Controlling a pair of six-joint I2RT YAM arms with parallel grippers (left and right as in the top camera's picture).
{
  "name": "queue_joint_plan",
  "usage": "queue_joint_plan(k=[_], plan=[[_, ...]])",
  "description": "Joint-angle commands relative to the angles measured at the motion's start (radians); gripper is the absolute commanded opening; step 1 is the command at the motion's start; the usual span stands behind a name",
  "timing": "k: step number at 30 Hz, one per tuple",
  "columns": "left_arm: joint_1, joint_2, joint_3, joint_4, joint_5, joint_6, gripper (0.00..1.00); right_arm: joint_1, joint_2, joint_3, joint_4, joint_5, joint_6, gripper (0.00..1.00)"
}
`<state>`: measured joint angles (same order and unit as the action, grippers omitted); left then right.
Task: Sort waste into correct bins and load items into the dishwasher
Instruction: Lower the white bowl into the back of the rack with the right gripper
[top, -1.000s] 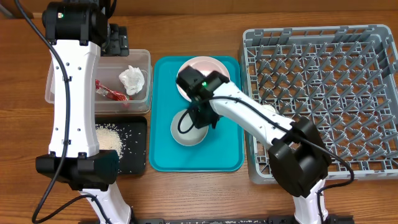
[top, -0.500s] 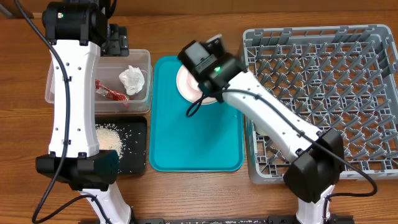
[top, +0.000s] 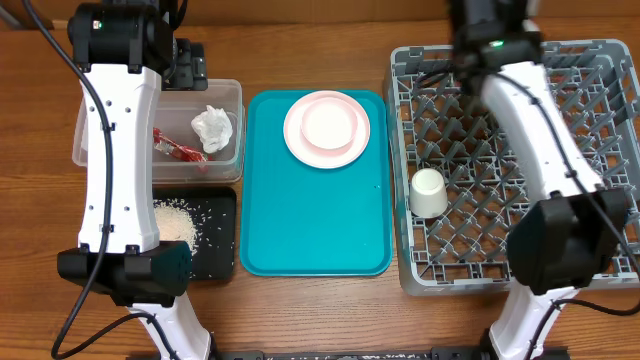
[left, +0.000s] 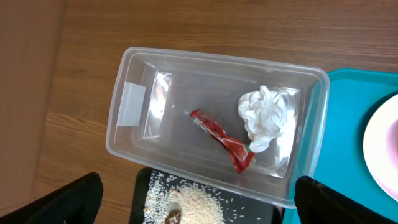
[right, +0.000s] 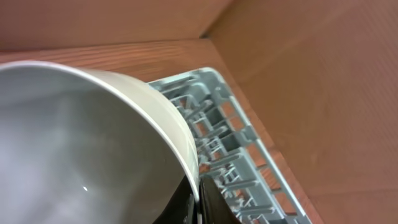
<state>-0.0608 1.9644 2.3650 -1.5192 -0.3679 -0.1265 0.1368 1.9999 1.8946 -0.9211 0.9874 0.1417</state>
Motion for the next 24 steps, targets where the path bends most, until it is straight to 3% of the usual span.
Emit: queue_joint_plan(k=[1, 11, 24], plan=[[0.002, -0.016, 0.022, 0.002, -0.001, 0.014, 1.00, -0.058, 0.000, 0.023, 0.035, -0.039, -0.062, 0.04], [0.002, -0.016, 0.022, 0.002, -0.001, 0.014, 1.00, -0.134, 0.086, 0.023, 0.135, 0.033, -0.356, 0.04], [0.002, -0.016, 0.022, 0.002, 0.000, 0.014, 1.00, -0.130, 0.124, -0.088, 0.104, 0.033, -0.385, 0.04]])
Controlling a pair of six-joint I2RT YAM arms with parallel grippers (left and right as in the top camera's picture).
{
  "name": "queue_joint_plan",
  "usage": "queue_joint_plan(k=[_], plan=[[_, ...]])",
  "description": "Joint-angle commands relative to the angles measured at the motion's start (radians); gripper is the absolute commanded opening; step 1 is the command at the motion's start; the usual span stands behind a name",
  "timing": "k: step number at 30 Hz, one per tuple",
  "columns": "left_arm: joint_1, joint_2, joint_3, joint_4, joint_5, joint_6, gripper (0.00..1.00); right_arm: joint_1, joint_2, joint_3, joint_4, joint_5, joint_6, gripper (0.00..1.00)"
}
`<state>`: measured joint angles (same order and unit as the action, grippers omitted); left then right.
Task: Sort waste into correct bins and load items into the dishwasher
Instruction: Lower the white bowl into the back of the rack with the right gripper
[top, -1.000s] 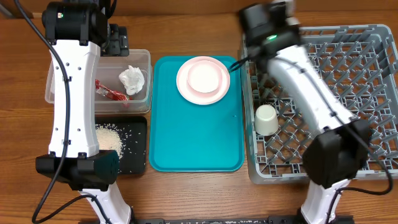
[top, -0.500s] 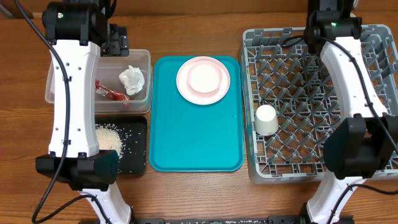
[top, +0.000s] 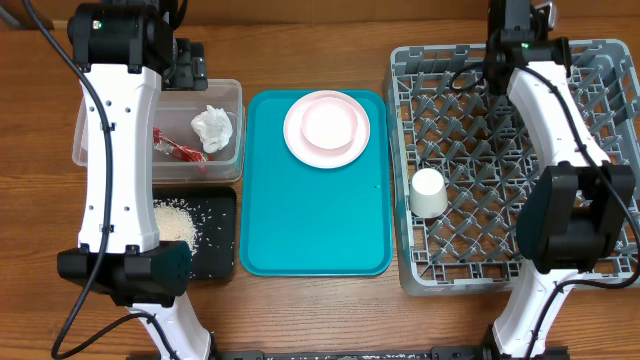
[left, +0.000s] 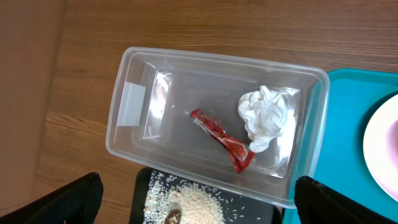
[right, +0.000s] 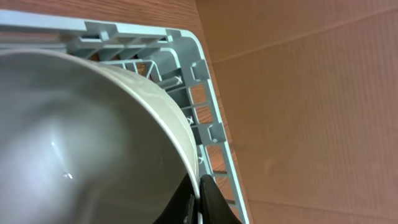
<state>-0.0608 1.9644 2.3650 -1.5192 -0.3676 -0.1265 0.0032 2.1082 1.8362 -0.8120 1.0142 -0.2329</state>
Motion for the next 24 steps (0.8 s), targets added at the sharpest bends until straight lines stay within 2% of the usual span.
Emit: queue_joint_plan(k=[1, 22, 24], plan=[[0.002, -0.016, 0.022, 0.002, 0.000, 0.014, 1.00, 0.009, 0.016, -0.035, -0.008, 0.006, -0.010, 0.04], [0.002, -0.016, 0.022, 0.002, -0.001, 0.014, 1.00, 0.120, 0.016, -0.042, -0.126, 0.042, -0.003, 0.04], [0.002, -0.016, 0.022, 0.002, -0.001, 0.014, 1.00, 0.134, 0.016, -0.042, -0.129, 0.041, -0.003, 0.07]])
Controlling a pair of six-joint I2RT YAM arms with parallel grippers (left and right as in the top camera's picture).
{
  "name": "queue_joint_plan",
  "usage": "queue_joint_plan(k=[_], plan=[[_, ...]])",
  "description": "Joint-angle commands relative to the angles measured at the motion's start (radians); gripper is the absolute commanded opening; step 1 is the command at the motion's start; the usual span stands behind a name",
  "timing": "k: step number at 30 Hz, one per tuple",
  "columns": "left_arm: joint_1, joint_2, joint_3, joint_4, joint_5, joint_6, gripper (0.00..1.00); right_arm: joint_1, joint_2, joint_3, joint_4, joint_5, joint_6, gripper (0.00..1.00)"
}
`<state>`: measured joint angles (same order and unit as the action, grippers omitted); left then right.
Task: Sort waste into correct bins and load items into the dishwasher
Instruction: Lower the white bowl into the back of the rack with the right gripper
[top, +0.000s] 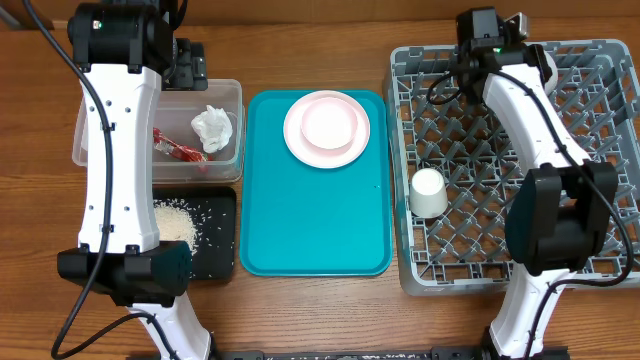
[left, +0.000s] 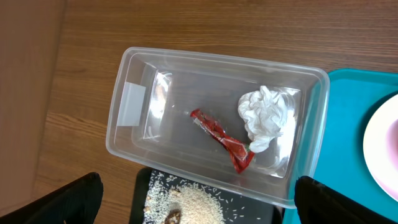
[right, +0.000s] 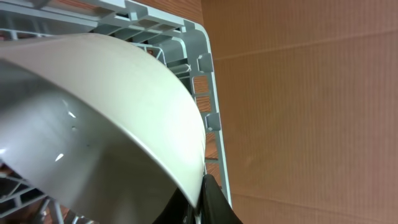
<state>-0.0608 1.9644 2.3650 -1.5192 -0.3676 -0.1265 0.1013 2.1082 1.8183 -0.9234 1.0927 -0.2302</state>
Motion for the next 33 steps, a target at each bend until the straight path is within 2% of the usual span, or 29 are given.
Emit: queue_joint_plan(k=[1, 2, 3, 9, 30, 33], plan=[[0.002, -0.016, 0.022, 0.002, -0.001, 0.014, 1.00, 0.043, 0.016, -0.024, -0.022, -0.038, -0.006, 0.11], [0.002, -0.016, 0.022, 0.002, -0.001, 0.014, 1.00, 0.058, 0.016, -0.024, -0.027, -0.038, -0.006, 0.22], [0.002, -0.016, 0.022, 0.002, -0.001, 0.014, 1.00, 0.064, 0.016, -0.024, -0.029, -0.038, -0.006, 0.28], [0.002, -0.016, 0.022, 0.002, -0.001, 0.014, 1.00, 0.102, 0.016, -0.024, -0.033, -0.038, -0.006, 0.44], [0.002, -0.016, 0.022, 0.002, -0.001, 0.014, 1.00, 0.209, -0.008, -0.023, -0.052, -0.061, -0.001, 0.55], [0.002, -0.016, 0.022, 0.002, -0.001, 0.014, 1.00, 0.202, -0.034, -0.023, -0.053, -0.108, 0.050, 0.57]])
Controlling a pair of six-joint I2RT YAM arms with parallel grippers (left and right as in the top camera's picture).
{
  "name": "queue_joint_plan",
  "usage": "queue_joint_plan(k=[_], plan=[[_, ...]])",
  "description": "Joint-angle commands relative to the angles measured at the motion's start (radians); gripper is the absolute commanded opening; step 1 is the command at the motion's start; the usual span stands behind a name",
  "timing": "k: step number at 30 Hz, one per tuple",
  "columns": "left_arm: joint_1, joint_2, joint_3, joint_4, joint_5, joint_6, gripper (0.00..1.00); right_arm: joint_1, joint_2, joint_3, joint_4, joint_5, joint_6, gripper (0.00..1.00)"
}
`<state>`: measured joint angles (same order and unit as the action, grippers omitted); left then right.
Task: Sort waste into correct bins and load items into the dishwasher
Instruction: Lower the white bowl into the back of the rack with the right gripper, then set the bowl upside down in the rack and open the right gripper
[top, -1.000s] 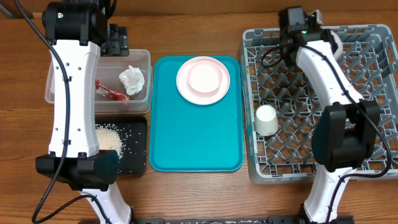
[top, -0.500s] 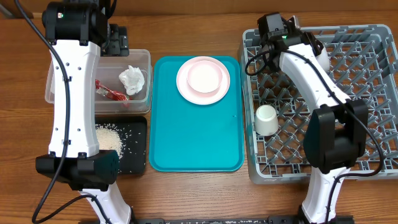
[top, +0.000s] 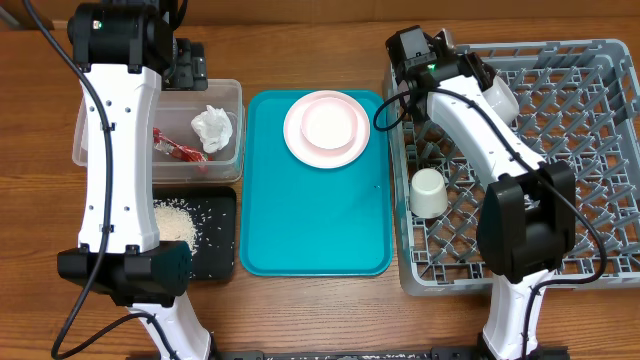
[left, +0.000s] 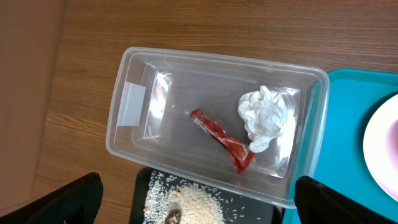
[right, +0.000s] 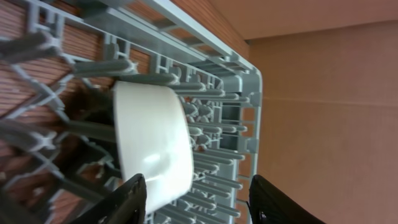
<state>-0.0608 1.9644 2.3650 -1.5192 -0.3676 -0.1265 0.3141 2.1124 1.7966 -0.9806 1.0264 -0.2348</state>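
A white bowl (right: 152, 143) stands on edge between the tines of the grey dish rack (top: 600, 60). My right gripper (right: 199, 202) is open just off the bowl, one finger (right: 124, 199) beside its rim; from overhead this gripper (top: 412, 48) is at the rack's back-left corner, and the arm hides the bowl. A white cup (top: 428, 192) lies in the rack's left side. A pink plate with a pink bowl on it (top: 326, 128) rests on the teal tray (top: 300, 230). My left gripper (left: 199, 205) hangs open above the clear bin (left: 130, 106).
The clear bin holds a red wrapper (left: 224, 142) and a crumpled white tissue (left: 266, 118). In front of it a black tray (top: 222, 240) carries spilled rice (top: 175, 220). A brown cardboard wall (right: 329, 93) rises behind the rack.
My right gripper was shut on the bowl over the rack's back edge; now it is open further left, and the bowl stands in the tines. The left arm is unchanged.
My right gripper held the bowl at the rack's back edge, then further right along it, then back left with the bowl tilted over the tines. Now the bowl rests in the rack, released. The left gripper has stayed open over the clear bin.
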Motion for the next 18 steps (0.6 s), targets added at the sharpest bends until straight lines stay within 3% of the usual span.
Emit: queue_joint_plan(k=[1, 5, 8, 10, 13, 15, 18], plan=[[0.002, -0.016, 0.022, 0.002, -0.001, 0.014, 1.00, -0.019, -0.052, -0.001, 0.004, -0.067, 0.071, 0.57], [0.002, -0.016, 0.022, 0.002, -0.001, 0.014, 1.00, -0.092, -0.135, -0.001, 0.002, -0.306, 0.175, 0.56], [0.002, -0.016, 0.022, 0.002, -0.001, 0.014, 1.00, -0.202, -0.203, -0.001, 0.019, -0.589, 0.275, 0.49], [0.002, -0.016, 0.022, 0.002, -0.001, 0.014, 1.00, -0.290, -0.228, -0.001, 0.038, -0.767, 0.332, 0.42], [0.002, -0.016, 0.022, 0.002, -0.001, 0.014, 1.00, -0.473, -0.223, -0.002, 0.080, -1.086, 0.422, 0.07], [0.002, -0.016, 0.022, 0.002, -0.001, 0.014, 1.00, -0.576, -0.188, -0.002, 0.098, -1.295, 0.449, 0.04], [0.002, -0.016, 0.022, 0.002, -0.001, 0.014, 1.00, -0.635, -0.142, -0.002, 0.093, -1.405, 0.448, 0.04]])
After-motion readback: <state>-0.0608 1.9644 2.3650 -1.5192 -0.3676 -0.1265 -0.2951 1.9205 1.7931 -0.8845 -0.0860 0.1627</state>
